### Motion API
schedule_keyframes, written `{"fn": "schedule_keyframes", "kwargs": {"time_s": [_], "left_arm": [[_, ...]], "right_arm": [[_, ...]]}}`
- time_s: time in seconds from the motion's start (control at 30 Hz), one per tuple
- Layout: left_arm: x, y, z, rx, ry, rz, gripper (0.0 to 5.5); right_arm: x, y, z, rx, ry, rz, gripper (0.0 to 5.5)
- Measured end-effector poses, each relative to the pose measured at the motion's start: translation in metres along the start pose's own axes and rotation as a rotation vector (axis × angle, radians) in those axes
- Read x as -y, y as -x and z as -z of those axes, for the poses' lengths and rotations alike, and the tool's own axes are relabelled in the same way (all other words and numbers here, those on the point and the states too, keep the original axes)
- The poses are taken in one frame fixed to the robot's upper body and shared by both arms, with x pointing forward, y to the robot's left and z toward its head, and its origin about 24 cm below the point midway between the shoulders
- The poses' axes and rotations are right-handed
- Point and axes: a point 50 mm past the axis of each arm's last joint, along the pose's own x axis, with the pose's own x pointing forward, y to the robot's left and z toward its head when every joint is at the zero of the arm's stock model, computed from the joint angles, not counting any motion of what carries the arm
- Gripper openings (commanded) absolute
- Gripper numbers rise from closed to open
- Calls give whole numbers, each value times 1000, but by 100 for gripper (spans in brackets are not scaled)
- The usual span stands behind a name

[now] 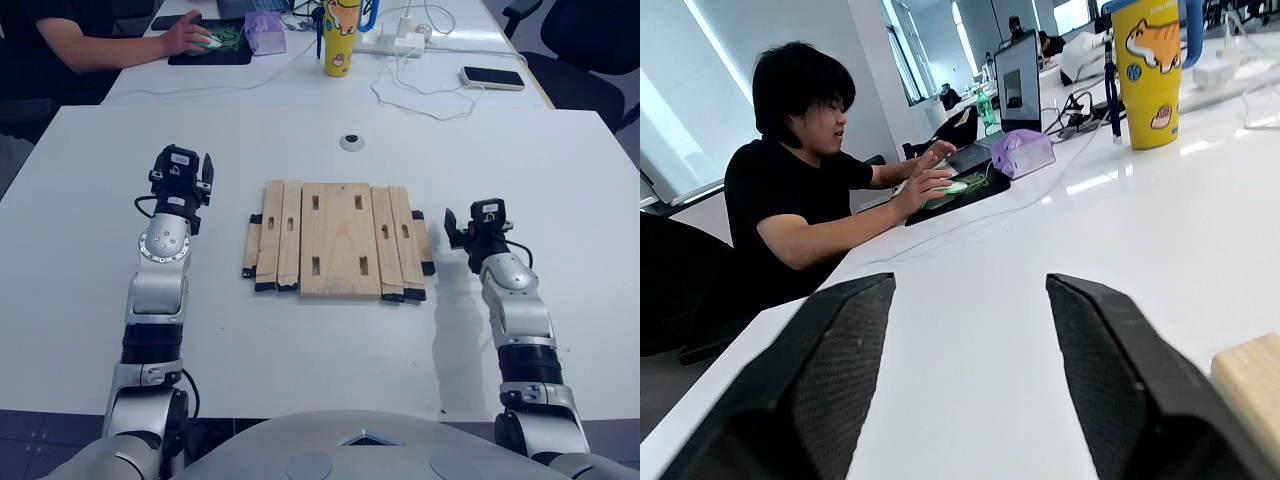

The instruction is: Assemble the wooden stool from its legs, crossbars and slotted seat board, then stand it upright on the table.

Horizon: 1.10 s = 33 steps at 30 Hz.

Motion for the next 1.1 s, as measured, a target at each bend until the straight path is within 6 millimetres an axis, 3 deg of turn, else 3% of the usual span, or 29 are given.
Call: {"fn": "schedule_keyframes", "kwargs": {"time_s": [0.13, 0.53, 0.83, 1.1], "left_arm": [[7, 4, 4, -8, 60, 27, 282], [1, 4, 8, -25, 89, 9, 282], [0, 4, 9, -35, 94, 5, 282], [3, 6, 13, -54, 99, 13, 282]], "right_arm": [[-2, 7, 8, -115, -81, -133, 331], [0, 11, 11, -196, -119, -236, 331], [0, 8, 5, -224, 129, -264, 331], [14, 5, 3, -220, 137, -212, 331]]}}
